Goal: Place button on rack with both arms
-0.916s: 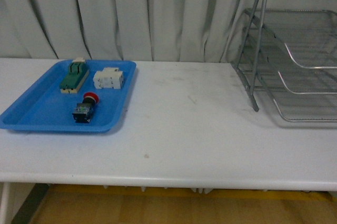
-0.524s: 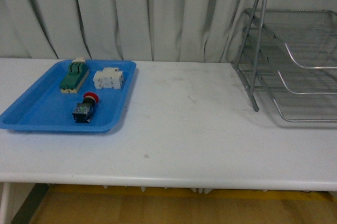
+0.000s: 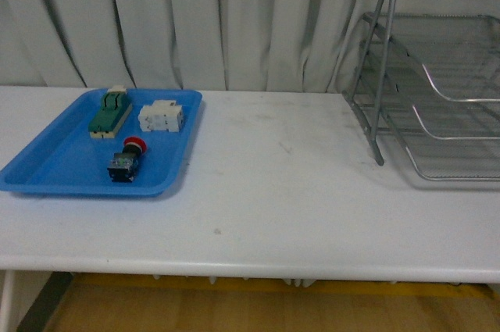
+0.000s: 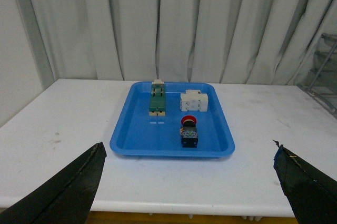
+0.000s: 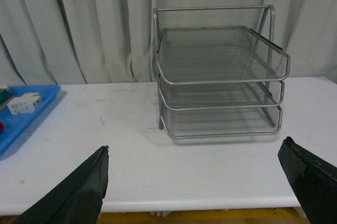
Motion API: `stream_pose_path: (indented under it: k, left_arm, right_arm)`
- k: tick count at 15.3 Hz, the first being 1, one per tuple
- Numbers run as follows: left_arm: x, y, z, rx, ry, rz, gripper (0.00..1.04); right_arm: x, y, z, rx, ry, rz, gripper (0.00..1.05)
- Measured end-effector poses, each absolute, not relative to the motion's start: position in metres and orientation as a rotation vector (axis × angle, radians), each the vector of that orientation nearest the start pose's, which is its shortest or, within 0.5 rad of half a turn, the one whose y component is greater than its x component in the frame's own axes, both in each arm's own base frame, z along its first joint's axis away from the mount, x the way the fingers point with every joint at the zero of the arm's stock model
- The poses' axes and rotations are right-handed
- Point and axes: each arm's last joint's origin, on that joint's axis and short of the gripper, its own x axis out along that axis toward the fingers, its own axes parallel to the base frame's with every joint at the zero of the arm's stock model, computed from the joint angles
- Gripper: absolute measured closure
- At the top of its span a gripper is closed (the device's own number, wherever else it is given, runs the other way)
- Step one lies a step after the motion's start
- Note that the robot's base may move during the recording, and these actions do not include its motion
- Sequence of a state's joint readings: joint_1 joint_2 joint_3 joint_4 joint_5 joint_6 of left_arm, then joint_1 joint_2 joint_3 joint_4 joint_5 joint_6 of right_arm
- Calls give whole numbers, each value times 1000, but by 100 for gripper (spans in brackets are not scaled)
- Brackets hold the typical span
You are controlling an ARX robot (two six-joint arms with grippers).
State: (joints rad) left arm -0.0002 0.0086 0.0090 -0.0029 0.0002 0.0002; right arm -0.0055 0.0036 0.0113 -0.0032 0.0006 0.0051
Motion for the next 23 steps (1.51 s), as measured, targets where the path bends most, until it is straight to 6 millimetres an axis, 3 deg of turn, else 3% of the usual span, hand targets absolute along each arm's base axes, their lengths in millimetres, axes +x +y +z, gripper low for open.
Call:
stream_pose_path:
  k: [20, 23]
  left_arm:
    - [98, 0, 166, 1, 2, 0, 7]
    - [98, 0, 166, 1, 2, -3, 7]
  right_arm:
    - [97, -1, 167, 5, -4, -6, 6]
    - [106, -2, 169, 88, 105, 159, 6]
